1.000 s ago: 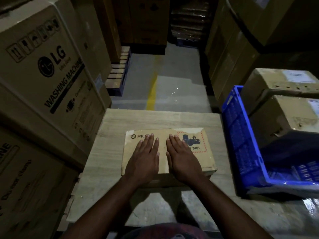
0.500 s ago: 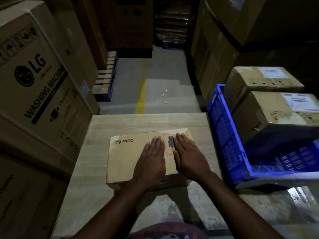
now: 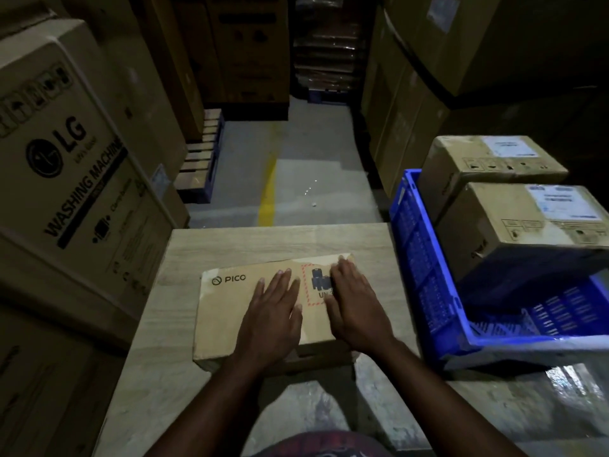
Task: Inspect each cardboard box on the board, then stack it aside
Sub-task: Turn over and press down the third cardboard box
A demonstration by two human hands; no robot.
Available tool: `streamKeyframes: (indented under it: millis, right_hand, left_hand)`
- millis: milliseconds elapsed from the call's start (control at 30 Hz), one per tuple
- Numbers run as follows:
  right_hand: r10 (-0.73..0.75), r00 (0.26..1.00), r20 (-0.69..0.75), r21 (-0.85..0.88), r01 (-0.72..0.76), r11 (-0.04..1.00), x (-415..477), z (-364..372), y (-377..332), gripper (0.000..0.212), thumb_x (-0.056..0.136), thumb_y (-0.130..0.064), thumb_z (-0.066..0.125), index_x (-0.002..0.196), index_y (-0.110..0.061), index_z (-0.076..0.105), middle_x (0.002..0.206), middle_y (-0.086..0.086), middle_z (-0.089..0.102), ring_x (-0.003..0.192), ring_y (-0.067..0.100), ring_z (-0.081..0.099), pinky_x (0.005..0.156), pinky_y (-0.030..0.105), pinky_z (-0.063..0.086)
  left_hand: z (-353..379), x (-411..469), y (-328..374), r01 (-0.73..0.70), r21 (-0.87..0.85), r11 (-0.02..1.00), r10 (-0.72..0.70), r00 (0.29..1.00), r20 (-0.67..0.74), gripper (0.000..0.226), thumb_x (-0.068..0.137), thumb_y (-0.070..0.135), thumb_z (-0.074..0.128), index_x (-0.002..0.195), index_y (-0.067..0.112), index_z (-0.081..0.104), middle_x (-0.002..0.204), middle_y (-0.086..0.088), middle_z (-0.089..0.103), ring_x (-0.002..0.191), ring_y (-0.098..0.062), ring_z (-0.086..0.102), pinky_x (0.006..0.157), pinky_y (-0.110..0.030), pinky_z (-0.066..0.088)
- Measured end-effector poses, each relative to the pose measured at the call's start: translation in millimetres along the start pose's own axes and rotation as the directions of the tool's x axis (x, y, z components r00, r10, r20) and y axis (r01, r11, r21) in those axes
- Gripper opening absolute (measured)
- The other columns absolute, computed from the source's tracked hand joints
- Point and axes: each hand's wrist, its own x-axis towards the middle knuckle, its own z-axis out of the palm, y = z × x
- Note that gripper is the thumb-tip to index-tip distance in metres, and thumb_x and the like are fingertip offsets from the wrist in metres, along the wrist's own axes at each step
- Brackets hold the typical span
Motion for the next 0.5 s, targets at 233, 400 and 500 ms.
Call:
streamKeyframes:
  millis: [233, 400, 500]
  right_hand:
    - [0.466, 0.877, 0.113, 0.429, -0.466, 0.774, -21.4, -1.9, 16.4, 0.058, 0.098, -0.059, 0.039, 0.138, -0.019, 0.049, 0.137, 0.008, 0.059, 0.123, 0.027, 0.058, 0.103, 0.048, 0.049]
    - [0.524, 0.838, 0.151, 0.646, -0.485, 0.590, -19.1, -9.0, -0.9, 0.024, 0.106, -0.036, 0.043, 0.121, -0.034, 0.061, 0.113, -0.004, 0.070, 0.100, 0.014, 0.065, 0.076, 0.030, 0.051]
    - [0.516, 0.845, 0.141, 0.644, -0.474, 0.600, -20.6, -16.3, -7.1, 0.020, 0.104, -0.036, 0.047, 0.119, -0.036, 0.061, 0.110, -0.003, 0.071, 0.099, 0.016, 0.067, 0.079, 0.036, 0.056]
  left_hand:
    - [-19.0, -27.4, -69.4, 0.390, 0.001, 0.921, -0.388, 0.914, -0.117, 0.069, 0.097, 0.053, 0.038, 0.149, 0.008, 0.042, 0.163, -0.013, 0.023, 0.150, -0.026, 0.021, 0.122, -0.042, 0.011]
    - [-21.6, -30.7, -72.8, 0.394, -0.161, 0.905, -0.414, 0.903, -0.114, 0.066, 0.099, 0.045, 0.051, 0.153, 0.010, 0.035, 0.166, -0.002, 0.014, 0.152, -0.018, 0.011, 0.115, -0.038, 0.028]
    - [-22.9, -27.8, -77.7, 0.392, -0.194, 0.899, -0.417, 0.902, -0.110, 0.067, 0.099, 0.045, 0.053, 0.153, 0.011, 0.035, 0.165, -0.002, 0.018, 0.153, -0.015, 0.012, 0.116, -0.033, 0.025]
